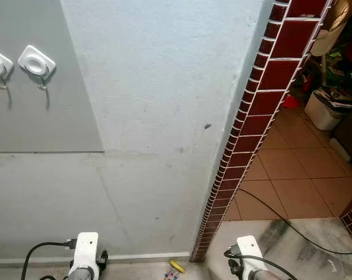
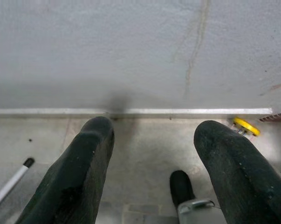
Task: Hang keys on a hook
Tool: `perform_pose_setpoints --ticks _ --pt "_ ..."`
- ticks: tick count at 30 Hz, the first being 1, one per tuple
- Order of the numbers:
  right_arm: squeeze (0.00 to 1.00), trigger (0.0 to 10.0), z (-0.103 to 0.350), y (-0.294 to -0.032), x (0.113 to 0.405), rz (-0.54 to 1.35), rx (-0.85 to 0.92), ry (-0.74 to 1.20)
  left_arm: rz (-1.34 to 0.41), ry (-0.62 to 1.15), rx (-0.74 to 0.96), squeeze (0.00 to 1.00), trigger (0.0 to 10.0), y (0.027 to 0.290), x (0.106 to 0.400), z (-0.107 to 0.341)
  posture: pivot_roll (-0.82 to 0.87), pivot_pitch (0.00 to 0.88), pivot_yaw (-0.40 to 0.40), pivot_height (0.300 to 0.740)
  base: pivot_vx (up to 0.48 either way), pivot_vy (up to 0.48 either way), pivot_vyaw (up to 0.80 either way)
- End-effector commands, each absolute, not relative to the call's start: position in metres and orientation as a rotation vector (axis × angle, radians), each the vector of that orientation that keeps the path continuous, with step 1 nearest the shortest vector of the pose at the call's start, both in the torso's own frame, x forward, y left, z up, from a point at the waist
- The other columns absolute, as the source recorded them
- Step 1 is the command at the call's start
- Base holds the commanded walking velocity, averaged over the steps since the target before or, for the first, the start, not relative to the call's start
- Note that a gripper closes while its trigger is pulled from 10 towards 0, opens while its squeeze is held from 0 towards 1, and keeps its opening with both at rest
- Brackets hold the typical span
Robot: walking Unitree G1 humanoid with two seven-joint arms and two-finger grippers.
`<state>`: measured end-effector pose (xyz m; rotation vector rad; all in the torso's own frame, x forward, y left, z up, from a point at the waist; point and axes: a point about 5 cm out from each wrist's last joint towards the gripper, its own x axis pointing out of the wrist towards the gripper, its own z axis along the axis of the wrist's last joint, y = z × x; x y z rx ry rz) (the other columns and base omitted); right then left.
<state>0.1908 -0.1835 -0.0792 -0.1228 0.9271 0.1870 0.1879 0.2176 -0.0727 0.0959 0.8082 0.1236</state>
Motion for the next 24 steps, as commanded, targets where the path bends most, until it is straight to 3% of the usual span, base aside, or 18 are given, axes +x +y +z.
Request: perform_pose_setpoints --ticks 1,24 --pt "0.00 10.0 -0.078 -0.183 0.194 0.188 -0.132 0.914 0.118 0.795 0.119 0.00 10.0 0.219 0.191 -0.070 -0.11 0.000 -0.009 0.728 0.000 0.000 0.00" --pt "0.00 10.0 -0.085 -0.185 0.177 0.187 -0.135 0.948 0.069 0.810 0.070 0.00 10.0 0.205 0.184 -0.076 -0.13 0.000 -0.006 0.728 0.000 0.000 0.00"
